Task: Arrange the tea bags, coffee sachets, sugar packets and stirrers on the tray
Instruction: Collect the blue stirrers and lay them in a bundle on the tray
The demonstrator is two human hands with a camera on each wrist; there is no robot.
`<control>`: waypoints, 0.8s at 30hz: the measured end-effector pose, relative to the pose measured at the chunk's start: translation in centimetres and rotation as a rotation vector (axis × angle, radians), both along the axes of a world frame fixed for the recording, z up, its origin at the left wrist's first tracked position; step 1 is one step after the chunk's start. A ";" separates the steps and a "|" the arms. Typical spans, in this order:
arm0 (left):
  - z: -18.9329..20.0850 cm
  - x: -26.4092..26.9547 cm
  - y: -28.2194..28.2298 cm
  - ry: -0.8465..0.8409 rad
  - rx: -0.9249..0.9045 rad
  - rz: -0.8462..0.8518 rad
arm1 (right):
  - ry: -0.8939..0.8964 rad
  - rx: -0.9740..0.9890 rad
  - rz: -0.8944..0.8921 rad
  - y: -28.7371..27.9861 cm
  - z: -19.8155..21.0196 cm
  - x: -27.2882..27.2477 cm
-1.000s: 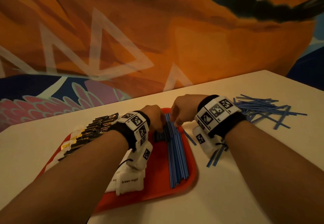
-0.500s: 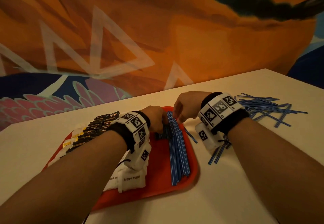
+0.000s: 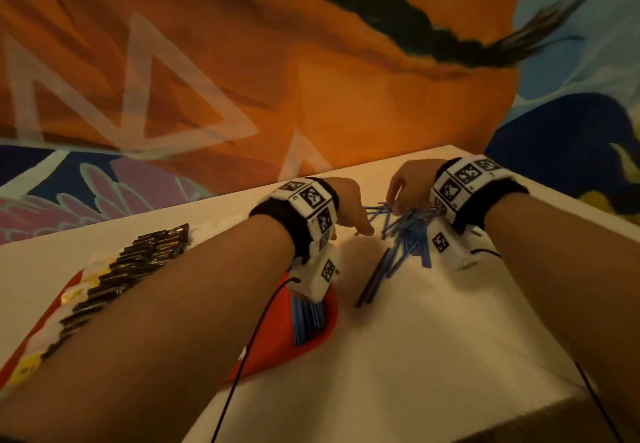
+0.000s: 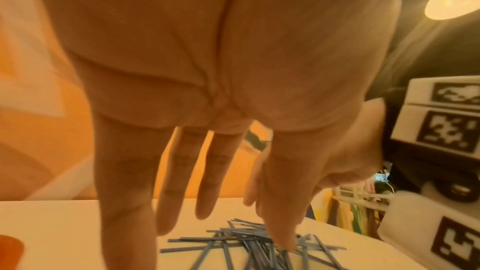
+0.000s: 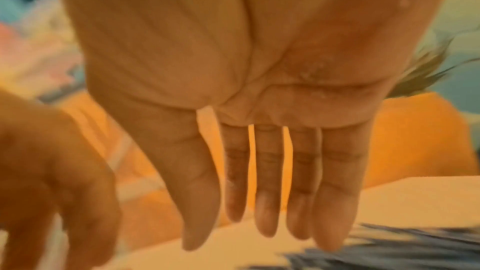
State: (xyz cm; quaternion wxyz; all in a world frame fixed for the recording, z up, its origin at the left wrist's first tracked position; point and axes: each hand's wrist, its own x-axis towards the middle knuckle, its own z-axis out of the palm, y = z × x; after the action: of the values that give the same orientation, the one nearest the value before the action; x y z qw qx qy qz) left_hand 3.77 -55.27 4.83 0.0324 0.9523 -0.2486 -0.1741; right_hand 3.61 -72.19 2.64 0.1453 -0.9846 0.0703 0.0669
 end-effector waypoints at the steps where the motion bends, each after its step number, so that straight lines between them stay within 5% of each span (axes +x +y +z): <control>1: -0.5 -0.2 -0.8 0.008 0.057 -0.019 | 0.028 -0.062 -0.021 -1.0 -1.0 -0.1; 6: -3.3 0.5 -2.7 -0.057 0.256 -0.038 | 0.091 -0.142 -0.087 -3.9 -3.2 -0.6; 24: -4.5 -1.7 -3.6 -0.131 0.383 -0.208 | 0.148 -0.285 0.034 -5.2 -4.1 1.1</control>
State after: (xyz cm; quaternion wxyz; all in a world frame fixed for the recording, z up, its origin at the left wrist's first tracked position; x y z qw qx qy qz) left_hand 2.06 -58.91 0.29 -0.1831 0.9197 -0.3092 -0.1583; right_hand 4.74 -77.39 -1.47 -0.0029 -0.9887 0.0728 0.1312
